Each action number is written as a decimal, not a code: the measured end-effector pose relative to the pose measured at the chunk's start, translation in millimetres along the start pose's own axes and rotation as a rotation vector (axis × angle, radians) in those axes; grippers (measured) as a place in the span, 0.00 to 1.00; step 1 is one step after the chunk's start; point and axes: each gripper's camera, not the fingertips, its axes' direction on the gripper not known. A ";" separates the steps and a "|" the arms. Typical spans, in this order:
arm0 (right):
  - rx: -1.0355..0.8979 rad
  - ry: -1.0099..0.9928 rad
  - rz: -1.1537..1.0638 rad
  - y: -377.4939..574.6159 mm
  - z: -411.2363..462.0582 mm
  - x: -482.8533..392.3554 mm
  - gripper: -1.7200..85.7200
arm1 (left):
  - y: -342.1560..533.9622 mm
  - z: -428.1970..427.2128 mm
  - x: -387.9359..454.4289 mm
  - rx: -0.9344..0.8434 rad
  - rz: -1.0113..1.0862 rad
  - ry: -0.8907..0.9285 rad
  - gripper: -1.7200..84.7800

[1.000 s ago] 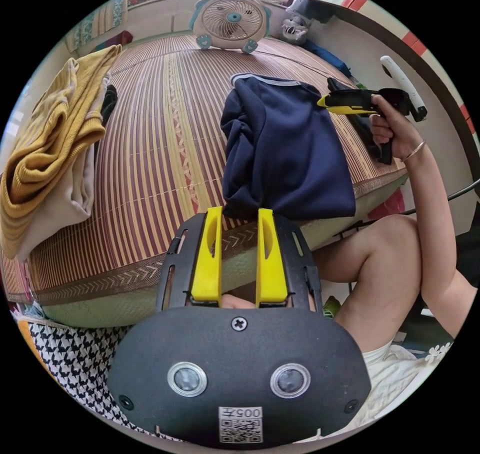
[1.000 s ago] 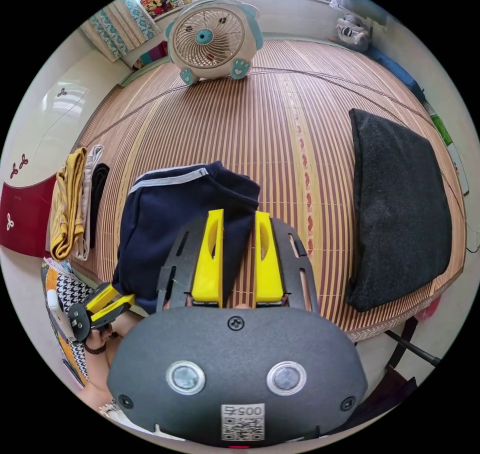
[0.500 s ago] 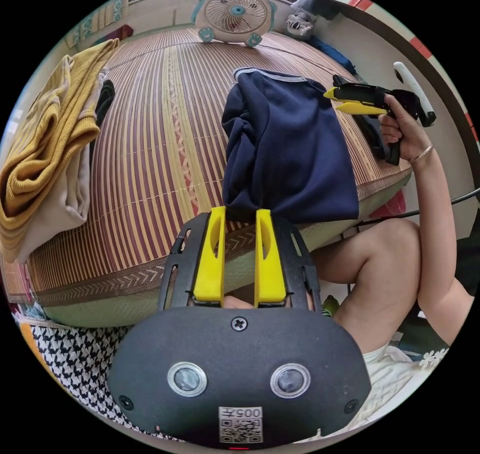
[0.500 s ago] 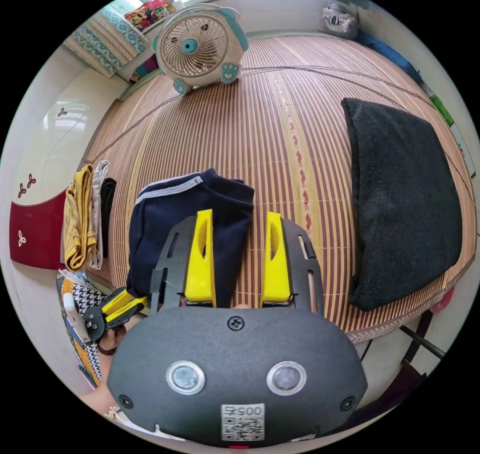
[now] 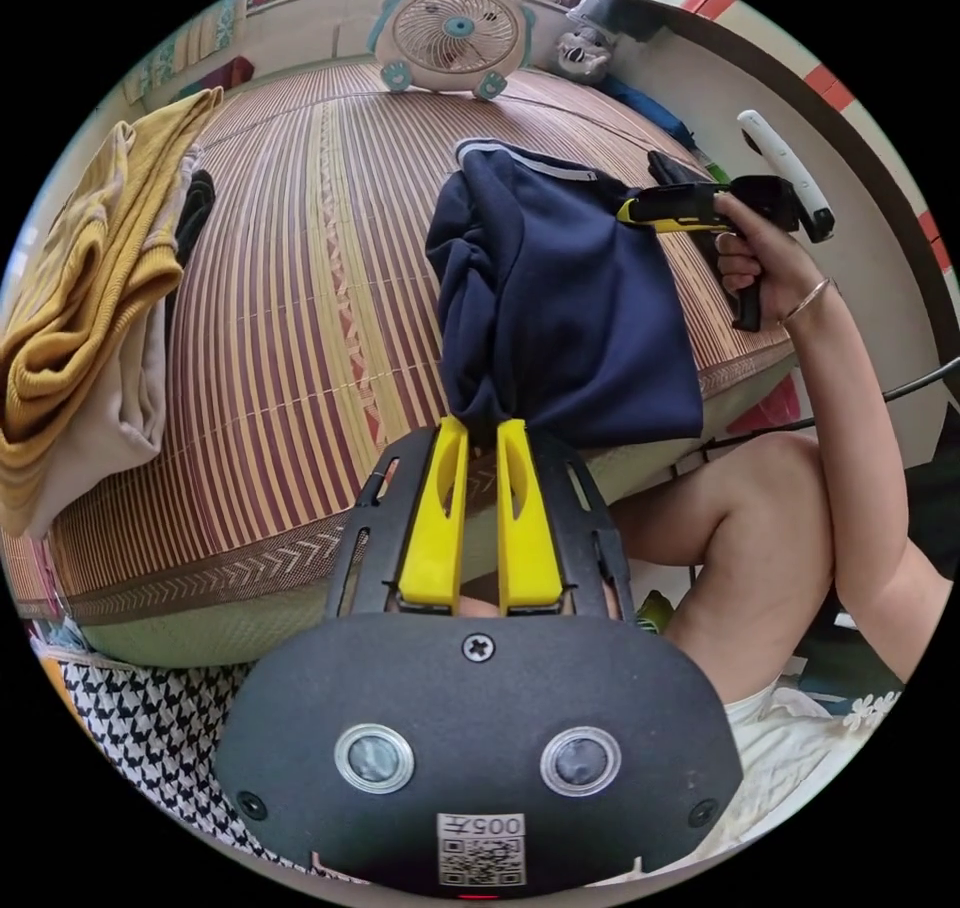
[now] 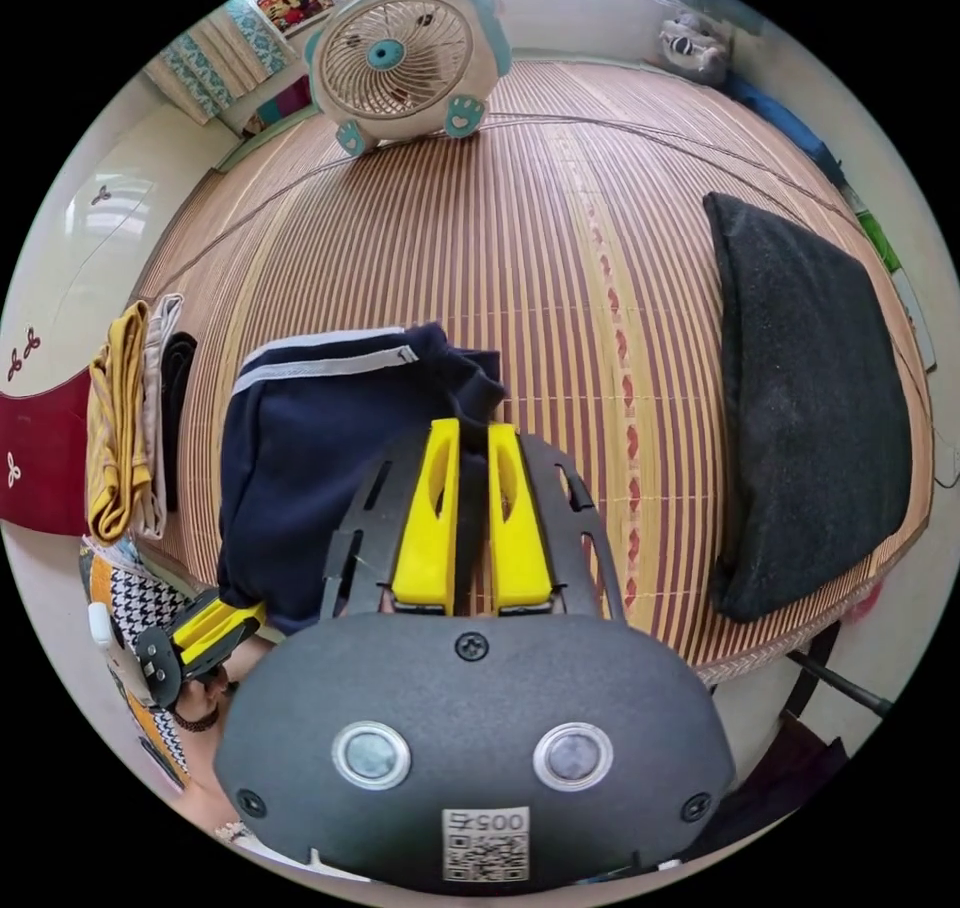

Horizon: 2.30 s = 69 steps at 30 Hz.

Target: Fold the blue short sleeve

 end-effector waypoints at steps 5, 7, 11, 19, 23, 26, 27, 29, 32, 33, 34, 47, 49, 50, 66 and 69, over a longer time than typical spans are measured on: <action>0.133 0.123 -0.077 66.3 -35.8 -26.3 0.02 | 38.1 -26.1 5.9 0.099 0.035 0.021 0.08; 0.185 0.160 -0.118 95.5 -47.5 -39.8 0.02 | 63.0 -39.2 13.7 0.137 0.048 0.056 0.08; 0.270 0.157 -0.167 168.7 -72.0 -66.5 0.01 | 105.9 -61.1 26.9 0.175 0.073 0.071 0.08; 0.394 0.101 -0.296 256.1 -145.1 -111.9 0.01 | 202.1 -135.5 20.3 0.334 0.067 0.150 0.08; 0.503 0.080 -0.410 273.6 -190.8 -160.0 0.01 | 233.0 -179.9 1.9 0.450 0.045 0.125 0.08; 0.571 0.067 -0.497 270.4 -215.6 -203.1 0.01 | 253.6 -220.4 -18.4 0.547 0.014 0.061 0.08; 0.581 0.059 -0.510 267.9 -219.8 -211.4 0.01 | 260.2 -236.3 -27.2 0.579 0.000 0.018 0.08; 0.606 0.003 -0.552 252.7 -232.4 -242.9 0.01 | 267.5 -256.9 -41.5 0.618 -0.022 -0.038 0.08; 0.614 0.003 -0.614 229.6 -231.8 -287.1 0.01 | 270.8 -279.2 -68.5 0.628 -0.068 -0.125 0.08; 0.612 0.009 -0.624 225.2 -228.8 -295.6 0.01 | 269.9 -283.1 -79.0 0.630 -0.091 -0.163 0.08; 0.595 0.011 -0.636 215.1 -219.9 -311.9 0.02 | 267.5 -283.7 -89.6 0.627 -0.117 -0.197 0.08; 0.389 -0.213 -0.638 275.4 -104.2 -278.9 0.10 | 273.2 -176.9 -165.2 0.529 -0.468 -0.346 0.09; 0.401 -0.256 -0.645 305.3 -106.9 -272.1 0.10 | 282.5 -185.4 -166.0 0.556 -0.494 -0.313 0.10; 0.406 -0.275 -0.650 323.7 -108.5 -272.9 0.09 | 284.7 -187.7 -165.2 0.562 -0.497 -0.307 0.10; 0.257 -0.183 -0.698 512.7 -89.7 -246.1 0.10 | 372.5 -216.8 -77.6 0.576 -0.440 -0.330 0.08; 0.361 -0.115 -0.626 554.5 -136.9 -184.8 0.10 | 365.3 -205.6 -48.6 0.562 -0.346 -0.267 0.08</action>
